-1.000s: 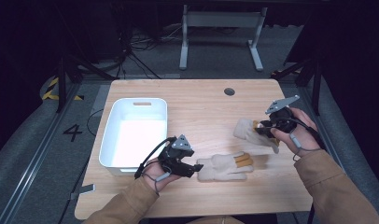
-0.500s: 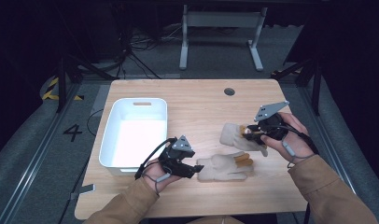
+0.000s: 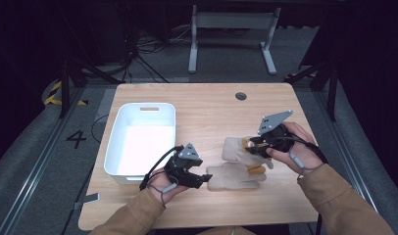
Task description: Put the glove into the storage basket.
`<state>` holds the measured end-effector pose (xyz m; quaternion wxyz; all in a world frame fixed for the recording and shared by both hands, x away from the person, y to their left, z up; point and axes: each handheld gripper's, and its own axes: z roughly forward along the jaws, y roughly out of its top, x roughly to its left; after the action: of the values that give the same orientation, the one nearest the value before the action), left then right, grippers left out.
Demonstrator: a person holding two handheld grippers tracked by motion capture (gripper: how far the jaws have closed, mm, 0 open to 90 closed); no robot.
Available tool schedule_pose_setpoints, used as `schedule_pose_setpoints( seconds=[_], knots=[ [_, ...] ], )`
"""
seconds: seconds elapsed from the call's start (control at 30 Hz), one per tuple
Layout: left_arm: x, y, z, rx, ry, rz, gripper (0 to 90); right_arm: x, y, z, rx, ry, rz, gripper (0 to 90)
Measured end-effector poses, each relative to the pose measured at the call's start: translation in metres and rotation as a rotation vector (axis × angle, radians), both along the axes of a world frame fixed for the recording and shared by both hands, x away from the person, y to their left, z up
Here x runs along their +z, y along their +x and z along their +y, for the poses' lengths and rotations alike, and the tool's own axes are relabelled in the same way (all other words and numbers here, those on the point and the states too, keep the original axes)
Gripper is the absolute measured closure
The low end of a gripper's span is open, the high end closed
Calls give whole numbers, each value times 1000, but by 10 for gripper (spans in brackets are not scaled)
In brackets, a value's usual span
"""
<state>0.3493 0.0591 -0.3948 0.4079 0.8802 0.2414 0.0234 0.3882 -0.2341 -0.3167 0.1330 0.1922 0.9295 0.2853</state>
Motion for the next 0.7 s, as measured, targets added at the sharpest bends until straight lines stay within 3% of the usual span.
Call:
schedule_pose_setpoints(
  seconds=[0.7],
  knots=[
    [0,1,1,6,-3,1,391,-21,-7,28,154,-6,78,661]
  ],
)
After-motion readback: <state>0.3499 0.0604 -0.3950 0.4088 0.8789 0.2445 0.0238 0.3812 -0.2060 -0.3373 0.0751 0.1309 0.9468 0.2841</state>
